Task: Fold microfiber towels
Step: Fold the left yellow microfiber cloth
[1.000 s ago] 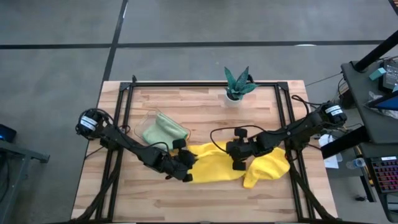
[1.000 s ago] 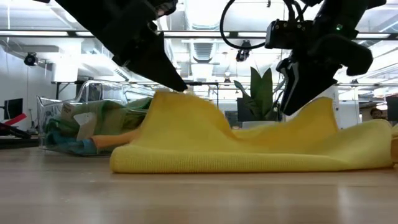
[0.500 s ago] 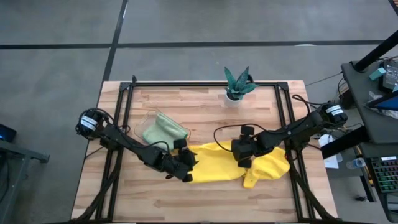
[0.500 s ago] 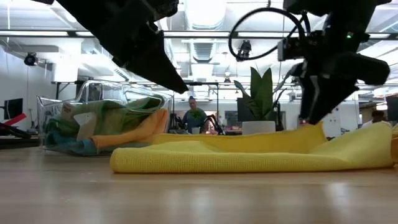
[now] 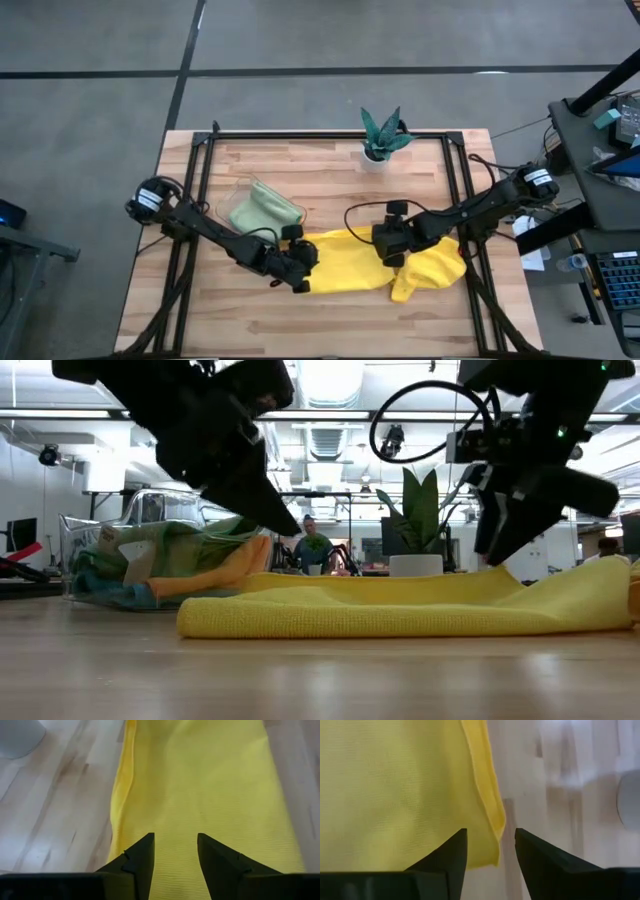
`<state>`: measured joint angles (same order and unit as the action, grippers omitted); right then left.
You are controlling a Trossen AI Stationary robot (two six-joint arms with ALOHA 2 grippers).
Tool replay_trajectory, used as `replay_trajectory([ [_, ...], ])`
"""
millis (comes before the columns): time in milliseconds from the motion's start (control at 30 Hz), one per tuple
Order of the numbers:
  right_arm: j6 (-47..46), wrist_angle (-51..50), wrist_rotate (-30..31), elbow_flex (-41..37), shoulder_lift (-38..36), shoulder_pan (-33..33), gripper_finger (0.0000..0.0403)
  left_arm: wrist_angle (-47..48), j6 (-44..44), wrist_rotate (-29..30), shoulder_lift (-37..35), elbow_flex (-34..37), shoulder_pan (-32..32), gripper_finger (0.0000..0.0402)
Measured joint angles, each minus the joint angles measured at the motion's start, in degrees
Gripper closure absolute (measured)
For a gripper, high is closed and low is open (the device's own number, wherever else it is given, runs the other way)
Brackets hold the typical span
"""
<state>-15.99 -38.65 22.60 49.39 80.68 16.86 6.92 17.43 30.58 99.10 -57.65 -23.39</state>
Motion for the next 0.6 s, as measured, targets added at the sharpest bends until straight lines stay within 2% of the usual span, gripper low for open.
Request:
replay_trajectory([
  [233, 4.0, 9.0, 1.5, -4.7, 0.1, -1.0, 0.0269, 0.0, -0.3, 1.3, 1.8, 0.0, 1.4, 0.0268],
  [467, 3.9, 9.3, 5.7, -4.9, 0.1, -1.5, 0.0337, 0.0, -1.4, 5.9, 2.1, -0.1, 2.2, 0.0268],
  [600, 3.7, 9.3, 6.1, -4.9, 0.1, -1.5, 0.0368, 0.0, -1.8, 6.9, 2.1, -0.6, 2.2, 0.0268],
])
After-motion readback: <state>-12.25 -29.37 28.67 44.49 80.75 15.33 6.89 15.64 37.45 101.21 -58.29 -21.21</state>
